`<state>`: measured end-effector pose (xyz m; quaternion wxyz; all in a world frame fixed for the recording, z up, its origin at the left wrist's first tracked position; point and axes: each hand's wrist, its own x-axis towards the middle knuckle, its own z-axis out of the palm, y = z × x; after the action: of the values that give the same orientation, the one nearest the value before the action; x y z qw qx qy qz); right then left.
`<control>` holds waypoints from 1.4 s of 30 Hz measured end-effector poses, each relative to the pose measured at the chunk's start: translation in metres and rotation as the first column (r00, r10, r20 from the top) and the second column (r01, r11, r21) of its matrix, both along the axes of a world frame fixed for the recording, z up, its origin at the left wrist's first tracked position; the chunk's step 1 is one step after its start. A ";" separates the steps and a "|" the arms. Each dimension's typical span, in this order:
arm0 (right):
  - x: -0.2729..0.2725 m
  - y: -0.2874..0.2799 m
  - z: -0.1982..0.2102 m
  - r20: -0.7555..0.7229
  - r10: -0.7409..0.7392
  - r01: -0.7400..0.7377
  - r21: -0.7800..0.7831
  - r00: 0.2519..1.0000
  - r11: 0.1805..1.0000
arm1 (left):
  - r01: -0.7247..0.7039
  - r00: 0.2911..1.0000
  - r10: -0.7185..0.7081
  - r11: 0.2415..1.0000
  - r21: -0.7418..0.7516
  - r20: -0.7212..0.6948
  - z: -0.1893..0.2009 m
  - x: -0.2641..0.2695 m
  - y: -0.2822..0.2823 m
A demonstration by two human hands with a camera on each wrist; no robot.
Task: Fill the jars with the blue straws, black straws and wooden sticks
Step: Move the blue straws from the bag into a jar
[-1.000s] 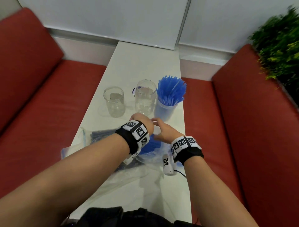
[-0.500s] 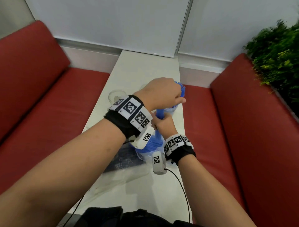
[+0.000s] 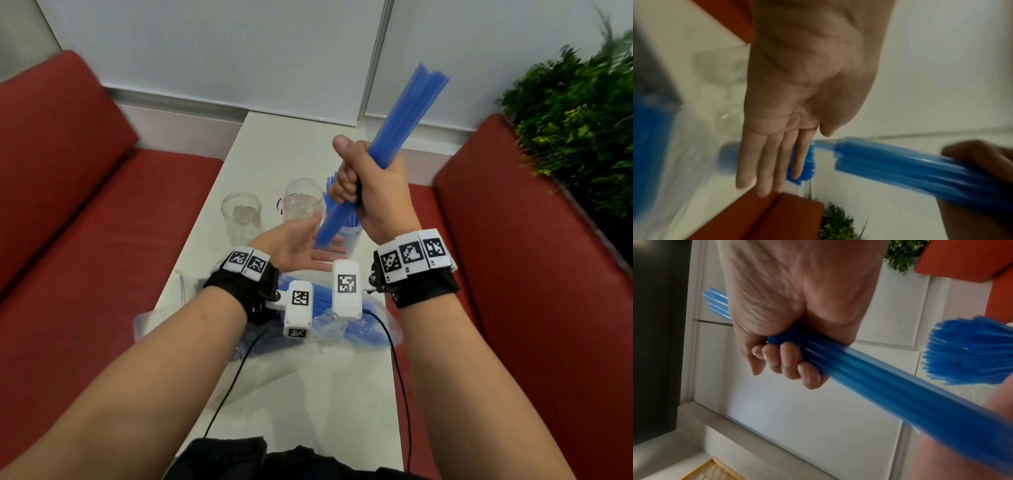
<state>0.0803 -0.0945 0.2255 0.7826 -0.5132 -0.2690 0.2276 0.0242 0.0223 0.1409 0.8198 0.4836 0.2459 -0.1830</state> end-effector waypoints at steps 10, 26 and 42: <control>-0.012 0.001 -0.011 0.005 -0.028 0.028 -0.018 1.000 0.999 | -0.014 0.993 0.079 0.809 -0.588 0.084 0.012 0.004 -0.019; 0.034 -0.037 0.003 0.135 0.142 -0.036 -0.585 0.981 0.810 | -0.086 0.990 0.037 0.925 -0.370 -0.137 -0.061 0.003 0.006; 0.089 -0.038 0.056 0.410 -0.158 0.373 -0.520 0.898 0.768 | -0.370 0.924 0.381 0.914 0.165 -0.039 -0.085 0.041 0.042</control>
<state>0.1689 -0.1329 0.2816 0.5506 -0.7940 -0.2408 0.0916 0.0654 0.0642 0.0555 0.7907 0.4826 0.3762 -0.0193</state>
